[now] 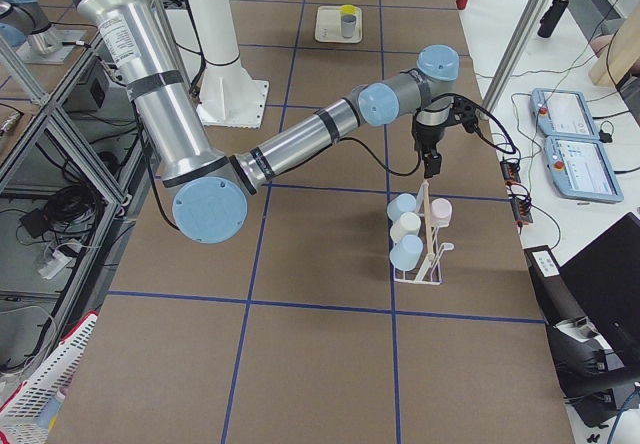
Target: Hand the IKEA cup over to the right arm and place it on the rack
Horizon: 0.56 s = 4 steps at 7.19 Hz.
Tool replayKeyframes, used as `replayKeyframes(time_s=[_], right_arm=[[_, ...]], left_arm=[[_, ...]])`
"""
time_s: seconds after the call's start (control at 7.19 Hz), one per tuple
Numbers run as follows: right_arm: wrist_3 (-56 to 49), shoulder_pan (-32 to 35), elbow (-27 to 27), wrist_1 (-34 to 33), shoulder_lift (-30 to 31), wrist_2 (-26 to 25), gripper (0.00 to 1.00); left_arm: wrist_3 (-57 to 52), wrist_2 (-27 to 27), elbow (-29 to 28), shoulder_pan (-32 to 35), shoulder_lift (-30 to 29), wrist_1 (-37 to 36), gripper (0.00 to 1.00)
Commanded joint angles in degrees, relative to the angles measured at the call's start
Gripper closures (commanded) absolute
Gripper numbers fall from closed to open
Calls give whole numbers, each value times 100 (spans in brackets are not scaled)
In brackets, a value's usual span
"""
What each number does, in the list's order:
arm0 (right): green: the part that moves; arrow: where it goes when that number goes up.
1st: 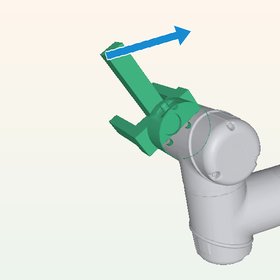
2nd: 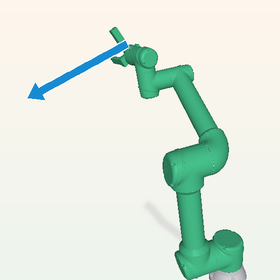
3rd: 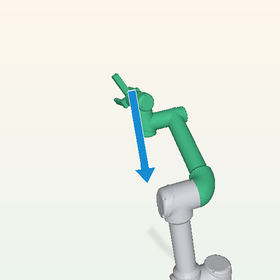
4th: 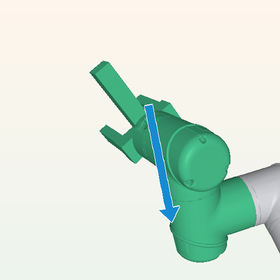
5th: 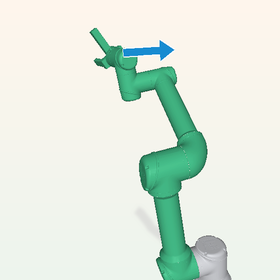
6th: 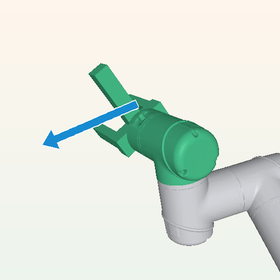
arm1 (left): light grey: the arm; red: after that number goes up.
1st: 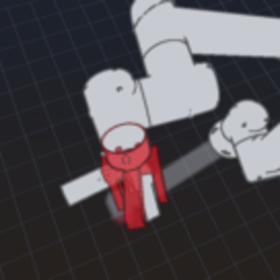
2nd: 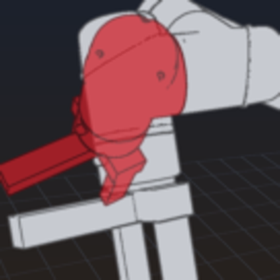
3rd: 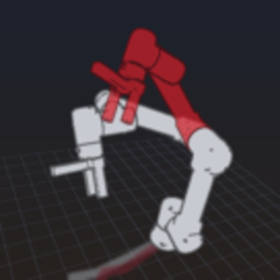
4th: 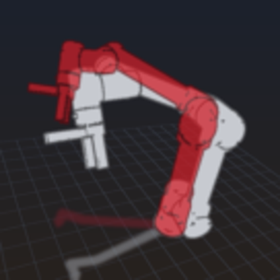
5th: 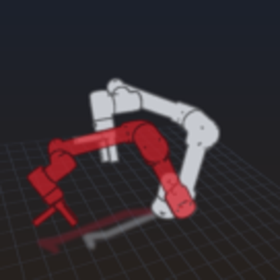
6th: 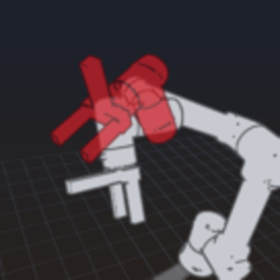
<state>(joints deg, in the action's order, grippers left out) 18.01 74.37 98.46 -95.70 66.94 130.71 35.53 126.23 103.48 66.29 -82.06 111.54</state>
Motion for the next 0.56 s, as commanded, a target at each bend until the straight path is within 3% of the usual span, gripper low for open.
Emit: replayKeyframes(time_s=[0.0, 0.42], right_arm=[[0, -88, -3, -1, 3, -10, 1], [9, -159, -3, -1, 3, -10, 1]], left_arm=[[50, 374, -249, -89, -135, 69, 0], [59, 402, -521, -458, -310, 78, 1]])
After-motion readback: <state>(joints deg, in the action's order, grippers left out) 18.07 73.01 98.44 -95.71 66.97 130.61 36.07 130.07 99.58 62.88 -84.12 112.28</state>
